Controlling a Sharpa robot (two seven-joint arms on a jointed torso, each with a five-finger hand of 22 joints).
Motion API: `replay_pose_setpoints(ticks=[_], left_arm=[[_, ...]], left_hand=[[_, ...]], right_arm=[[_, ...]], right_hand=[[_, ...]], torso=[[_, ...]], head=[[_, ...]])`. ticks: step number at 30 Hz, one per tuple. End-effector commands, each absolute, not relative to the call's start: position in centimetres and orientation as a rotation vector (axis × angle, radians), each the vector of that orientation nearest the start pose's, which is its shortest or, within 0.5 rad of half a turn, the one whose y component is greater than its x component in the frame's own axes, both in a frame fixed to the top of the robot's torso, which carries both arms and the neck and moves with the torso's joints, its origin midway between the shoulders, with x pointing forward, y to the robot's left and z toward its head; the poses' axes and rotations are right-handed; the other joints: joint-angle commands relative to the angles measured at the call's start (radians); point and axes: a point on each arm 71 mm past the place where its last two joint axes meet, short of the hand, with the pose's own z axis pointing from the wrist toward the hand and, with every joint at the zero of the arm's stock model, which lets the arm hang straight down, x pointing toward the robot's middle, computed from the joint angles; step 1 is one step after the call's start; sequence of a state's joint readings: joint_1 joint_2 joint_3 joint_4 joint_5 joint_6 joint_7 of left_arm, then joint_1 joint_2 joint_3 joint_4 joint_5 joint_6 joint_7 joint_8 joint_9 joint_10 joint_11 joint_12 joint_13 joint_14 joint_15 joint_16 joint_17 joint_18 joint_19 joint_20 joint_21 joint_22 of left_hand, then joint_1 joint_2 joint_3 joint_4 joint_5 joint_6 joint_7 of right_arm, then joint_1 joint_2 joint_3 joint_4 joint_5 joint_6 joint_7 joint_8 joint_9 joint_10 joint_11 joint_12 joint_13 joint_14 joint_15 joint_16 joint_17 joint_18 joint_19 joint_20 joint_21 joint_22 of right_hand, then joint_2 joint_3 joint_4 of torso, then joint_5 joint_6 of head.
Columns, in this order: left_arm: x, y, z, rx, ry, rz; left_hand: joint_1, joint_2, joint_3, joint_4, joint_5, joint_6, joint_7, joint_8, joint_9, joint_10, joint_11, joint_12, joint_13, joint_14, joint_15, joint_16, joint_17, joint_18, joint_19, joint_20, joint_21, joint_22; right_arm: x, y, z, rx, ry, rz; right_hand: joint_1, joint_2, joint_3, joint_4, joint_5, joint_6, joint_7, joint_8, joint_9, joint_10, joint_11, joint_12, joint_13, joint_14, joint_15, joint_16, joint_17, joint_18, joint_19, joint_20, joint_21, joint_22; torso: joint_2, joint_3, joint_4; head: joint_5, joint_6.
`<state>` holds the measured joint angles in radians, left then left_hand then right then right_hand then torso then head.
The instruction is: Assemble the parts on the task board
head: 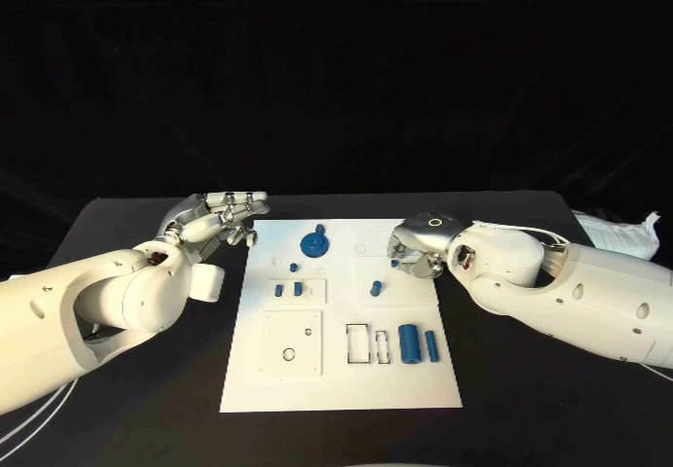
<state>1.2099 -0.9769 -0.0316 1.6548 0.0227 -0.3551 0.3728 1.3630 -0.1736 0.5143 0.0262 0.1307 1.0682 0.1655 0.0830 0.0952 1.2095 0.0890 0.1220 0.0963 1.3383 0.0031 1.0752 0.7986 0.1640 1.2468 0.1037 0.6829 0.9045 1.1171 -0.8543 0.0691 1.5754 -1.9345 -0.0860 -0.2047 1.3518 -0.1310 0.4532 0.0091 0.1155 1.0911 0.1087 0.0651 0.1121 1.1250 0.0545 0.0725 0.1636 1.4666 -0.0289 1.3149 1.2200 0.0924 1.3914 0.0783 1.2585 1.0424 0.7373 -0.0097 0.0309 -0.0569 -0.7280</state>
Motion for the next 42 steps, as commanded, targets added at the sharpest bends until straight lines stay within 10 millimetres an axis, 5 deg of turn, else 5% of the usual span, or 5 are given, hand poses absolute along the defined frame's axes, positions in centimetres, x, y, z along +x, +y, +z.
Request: replay_pose_setpoints(ticks=[1,16,33,42], left_arm=[[46.61,23.44,-16.09,-1.143,1.391,-1.550],[46.73,23.45,-16.29,-1.155,1.409,-1.534],[46.97,23.11,-16.68,-1.164,1.437,-1.512],[46.97,23.09,-16.72,-1.164,1.441,-1.510]], left_hand=[[-0.002,0.006,-0.007,0.000,0.004,0.001,-0.002,0.000,-0.001,-0.010,-0.001,0.005,0.002,-0.007,-0.001,-0.010,-0.012,0.011,-0.009,-0.001,-0.016,-0.011],[0.017,0.017,-0.004,-0.017,0.006,-0.006,0.005,-0.003,-0.006,-0.022,0.004,0.010,0.002,-0.025,0.001,-0.041,-0.051,0.018,-0.025,-0.001,-0.067,-0.048],[0.026,0.017,-0.003,-0.027,0.006,-0.010,0.008,-0.004,-0.008,-0.027,0.006,0.012,0.002,-0.030,0.002,-0.051,-0.064,0.019,-0.027,0.000,-0.076,-0.055],[0.027,0.017,-0.003,-0.029,0.006,-0.011,0.009,-0.004,-0.009,-0.028,0.007,0.012,0.002,-0.031,0.002,-0.053,-0.067,0.019,-0.027,0.000,-0.077,-0.055]], right_arm=[[47.39,-18.91,-19.21,-0.587,1.684,0.315],[47.40,-18.53,-19.71,-0.572,1.727,0.357],[47.32,-18.30,-19.81,-0.565,1.740,0.376],[47.35,-18.16,-19.63,-0.565,1.710,0.369]], right_hand=[[0.000,0.012,0.009,0.000,-0.005,0.009,-0.004,0.002,-0.001,0.012,-0.001,-0.004,-0.007,0.045,-0.007,-0.005,-0.002,0.008,0.002,-0.009,-0.004,-0.002],[-0.006,0.033,0.037,-0.001,-0.033,0.035,-0.003,0.004,0.003,0.049,-0.003,-0.004,-0.039,0.048,-0.002,-0.006,-0.007,0.007,0.008,-0.008,-0.004,0.000],[-0.008,0.026,0.037,-0.006,-0.034,0.039,-0.001,0.003,0.004,0.059,-0.001,-0.004,-0.046,0.048,0.001,-0.007,-0.010,0.007,0.009,-0.005,-0.005,-0.002],[0.013,0.043,0.049,-0.029,-0.032,0.090,-0.005,0.022,0.018,0.122,-0.010,0.010,-0.050,0.050,-0.005,0.003,-0.002,0.006,0.016,-0.008,0.003,0.011]], torso=[[-0.001,-0.0008,-0.0001],[0.000,0.0012,-0.0020],[0.000,0.0001,-0.0020],[-0.001,-0.0002,-0.0004]], head=[[0.000,-0.002],[0.011,-0.008],[0.014,-0.011],[0.013,-0.012]])
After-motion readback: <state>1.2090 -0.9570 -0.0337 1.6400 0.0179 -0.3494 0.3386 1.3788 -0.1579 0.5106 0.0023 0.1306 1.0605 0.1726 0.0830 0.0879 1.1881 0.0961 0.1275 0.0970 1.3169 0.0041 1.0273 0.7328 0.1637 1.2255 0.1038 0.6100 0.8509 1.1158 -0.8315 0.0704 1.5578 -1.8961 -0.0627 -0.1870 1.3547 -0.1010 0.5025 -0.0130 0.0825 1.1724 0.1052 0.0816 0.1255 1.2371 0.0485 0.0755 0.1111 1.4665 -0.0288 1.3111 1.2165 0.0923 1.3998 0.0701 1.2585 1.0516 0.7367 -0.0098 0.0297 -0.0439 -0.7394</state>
